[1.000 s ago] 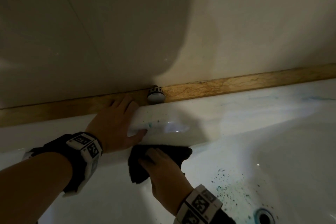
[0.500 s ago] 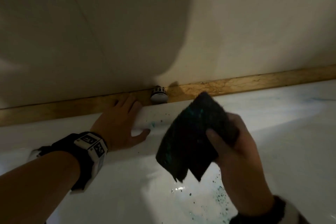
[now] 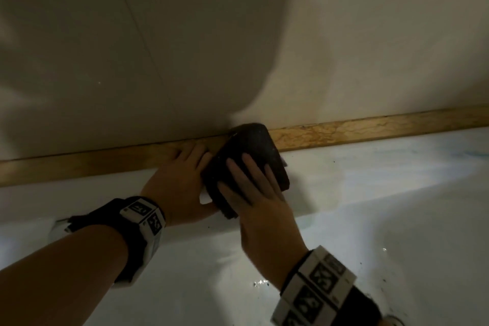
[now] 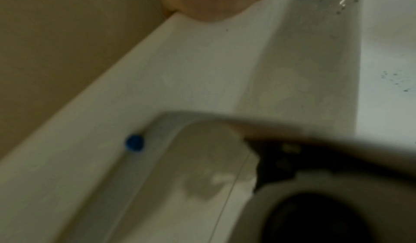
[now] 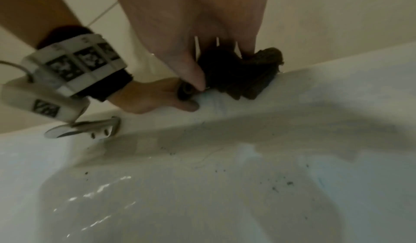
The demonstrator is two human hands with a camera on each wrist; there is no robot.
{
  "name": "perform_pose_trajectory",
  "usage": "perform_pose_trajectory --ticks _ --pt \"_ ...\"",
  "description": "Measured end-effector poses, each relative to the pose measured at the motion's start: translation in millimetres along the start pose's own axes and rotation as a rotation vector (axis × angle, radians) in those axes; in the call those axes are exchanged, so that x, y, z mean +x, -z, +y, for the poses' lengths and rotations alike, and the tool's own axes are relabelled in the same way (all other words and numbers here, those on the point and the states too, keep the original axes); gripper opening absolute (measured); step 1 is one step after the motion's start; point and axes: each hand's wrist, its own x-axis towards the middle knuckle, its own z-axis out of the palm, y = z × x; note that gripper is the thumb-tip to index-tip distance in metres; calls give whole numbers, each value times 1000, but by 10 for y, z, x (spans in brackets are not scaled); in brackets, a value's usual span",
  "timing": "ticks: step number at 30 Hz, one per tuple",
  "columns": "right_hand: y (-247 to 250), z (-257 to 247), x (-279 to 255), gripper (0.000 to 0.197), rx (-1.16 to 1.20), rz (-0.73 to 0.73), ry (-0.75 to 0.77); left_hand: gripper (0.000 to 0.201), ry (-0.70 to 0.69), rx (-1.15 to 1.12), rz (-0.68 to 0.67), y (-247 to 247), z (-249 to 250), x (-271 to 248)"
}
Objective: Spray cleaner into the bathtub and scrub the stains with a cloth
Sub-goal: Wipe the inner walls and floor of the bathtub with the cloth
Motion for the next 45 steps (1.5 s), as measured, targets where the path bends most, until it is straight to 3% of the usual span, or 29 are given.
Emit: perform_pose_trajectory --ticks 2,4,6,7,9,11,14,19,21,24,26,27,29,31,33,34,36,37,40,45 --pt "71 -23 -65 63 17 -46 23 61 -4 -3 18 -9 -9 -5" --pt "286 117 -96 59 129 33 -12 60 -16 -4 16 -22 -23 -8" --pt "557 416 -89 60 90 79 -77 60 -26 -1 10 -30 -36 -8" --pt "702 618 -77 63 16 20 -142 60 -28 4 11 -37 -41 -10" --pt "963 1005 -53 73 -137 -326 -323 62 -33 7 17 -48 -44 -16" --pt "1081 1265 -51 77 -281 -553 -356 62 -37 5 27 -51 -45 -14" --pt "1066 1379 -5 70 -384 -573 -256 60 -51 1 45 -37 -22 -6" --pt "1007 1329 16 67 -500 -622 -235 68 -47 117 95 -49 2 14" --pt "1003 1317 21 67 -513 -639 -229 77 -30 164 52 -19 15 21" --pt "1003 1312 37 67 -542 -658 -222 85 51 251 -44 62 87 31" --pt "1006 1282 37 69 -536 -674 -238 91 121 304 -190 165 190 7" --pt "1005 1264 38 72 -536 -681 -244 87 211 320 -269 203 245 -38" --pt "1010 1235 50 75 -555 -683 -248 69 414 248 -283 268 318 -139" --pt "1017 1220 58 75 -572 -666 -247 55 571 23 -63 361 394 -247" --pt "1015 1205 54 75 -574 -660 -251 42 513 -33 315 387 489 -312" --pt "1004 1204 46 74 -569 -658 -258 38 447 -18 407 387 597 -276" --pt "993 1205 44 72 -571 -631 -268 50 316 -21 372 296 830 -88" --pt "991 1205 45 72 -577 -619 -269 58 302 -13 278 221 928 9" --pt "989 1183 42 73 -593 -618 -270 73 439 -22 73 -26 1036 159" --pt "990 1159 69 71 -613 -630 -269 52 357 -4 217 -190 979 1"
